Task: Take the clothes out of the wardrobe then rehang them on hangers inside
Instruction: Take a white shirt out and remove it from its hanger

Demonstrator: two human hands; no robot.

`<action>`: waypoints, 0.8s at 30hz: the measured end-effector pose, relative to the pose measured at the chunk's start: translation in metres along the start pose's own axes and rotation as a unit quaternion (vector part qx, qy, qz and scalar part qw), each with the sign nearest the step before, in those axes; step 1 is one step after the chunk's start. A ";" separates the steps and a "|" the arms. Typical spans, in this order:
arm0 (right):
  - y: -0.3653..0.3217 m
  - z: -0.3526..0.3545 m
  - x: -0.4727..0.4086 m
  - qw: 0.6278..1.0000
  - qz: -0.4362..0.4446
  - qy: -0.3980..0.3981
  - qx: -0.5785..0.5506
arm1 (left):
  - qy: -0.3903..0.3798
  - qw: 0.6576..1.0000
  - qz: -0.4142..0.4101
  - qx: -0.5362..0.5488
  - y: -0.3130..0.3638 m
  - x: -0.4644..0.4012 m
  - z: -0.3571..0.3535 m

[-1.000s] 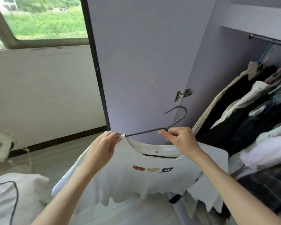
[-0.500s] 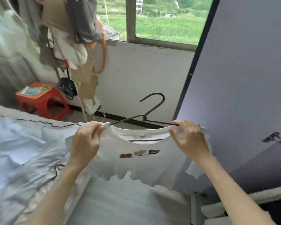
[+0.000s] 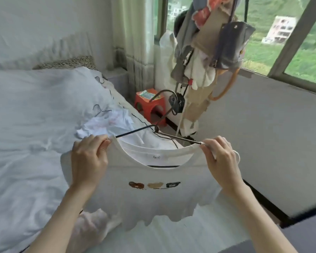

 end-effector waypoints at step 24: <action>-0.252 -0.351 -0.267 0.958 0.184 0.035 -0.218 | 0.214 0.930 0.104 -0.279 -0.308 -0.160 0.117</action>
Point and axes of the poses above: each hand's wrist, its own x-axis away from the middle knuckle, its own z-axis out of the back of the hand, y = z × x, the point moved 4 cm from there along -x, towards the middle knuckle, and after that the axes turned 3 degrees about -x, right-handed, at the moved point
